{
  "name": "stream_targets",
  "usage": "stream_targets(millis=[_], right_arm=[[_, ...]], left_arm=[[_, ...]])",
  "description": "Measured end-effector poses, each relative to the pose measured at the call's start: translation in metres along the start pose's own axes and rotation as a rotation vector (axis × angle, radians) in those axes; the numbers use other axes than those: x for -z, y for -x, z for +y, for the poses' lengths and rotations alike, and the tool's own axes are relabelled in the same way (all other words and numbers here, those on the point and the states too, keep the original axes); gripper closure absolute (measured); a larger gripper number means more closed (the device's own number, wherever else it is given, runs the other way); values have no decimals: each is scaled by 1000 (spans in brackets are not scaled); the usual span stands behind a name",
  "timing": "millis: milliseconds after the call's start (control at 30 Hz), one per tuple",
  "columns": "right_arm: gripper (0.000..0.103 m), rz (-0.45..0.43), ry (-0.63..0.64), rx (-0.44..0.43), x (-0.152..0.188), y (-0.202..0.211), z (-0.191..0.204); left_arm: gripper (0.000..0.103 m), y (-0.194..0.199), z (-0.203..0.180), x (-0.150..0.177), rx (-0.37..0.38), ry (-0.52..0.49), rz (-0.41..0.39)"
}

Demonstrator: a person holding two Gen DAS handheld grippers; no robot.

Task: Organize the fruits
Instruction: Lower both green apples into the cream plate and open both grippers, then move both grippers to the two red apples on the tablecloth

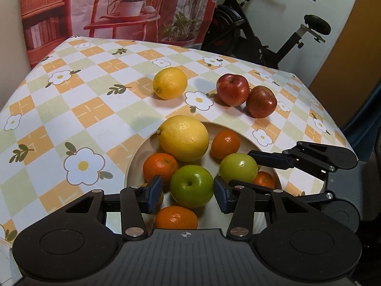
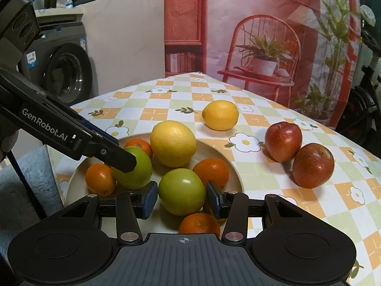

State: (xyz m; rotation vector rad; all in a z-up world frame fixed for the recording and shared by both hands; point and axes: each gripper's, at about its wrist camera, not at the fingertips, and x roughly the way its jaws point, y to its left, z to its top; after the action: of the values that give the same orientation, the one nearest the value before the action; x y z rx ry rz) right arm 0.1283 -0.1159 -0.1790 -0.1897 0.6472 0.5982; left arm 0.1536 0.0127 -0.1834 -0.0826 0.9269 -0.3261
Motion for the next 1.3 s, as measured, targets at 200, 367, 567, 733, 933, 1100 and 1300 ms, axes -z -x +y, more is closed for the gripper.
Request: stream_targets(millis=[200, 367, 567, 733, 933, 1100, 1300], right_arm=[[62, -46, -45, 17, -1, 13, -9], [61, -88, -100, 33, 1, 25, -18], [61, -110, -167, 73, 9, 34, -30], [61, -110, -211, 102, 17, 37, -37], [61, -107, -245, 137, 27, 40, -45], [61, -107, -274, 196, 39, 43, -57], [61, -115, -265, 289, 48, 43, -81]], left_arm=[[53, 5, 0, -1, -9, 2, -21], [53, 9, -3, -1, -30, -7, -51], [53, 17, -5, -1, -58, -11, -92], [53, 20, -7, 2, -82, -10, -130], [53, 33, -5, 10, -119, 18, -221], [53, 38, 0, 15, -151, 38, -251], [53, 40, 6, 18, -174, 61, -258]])
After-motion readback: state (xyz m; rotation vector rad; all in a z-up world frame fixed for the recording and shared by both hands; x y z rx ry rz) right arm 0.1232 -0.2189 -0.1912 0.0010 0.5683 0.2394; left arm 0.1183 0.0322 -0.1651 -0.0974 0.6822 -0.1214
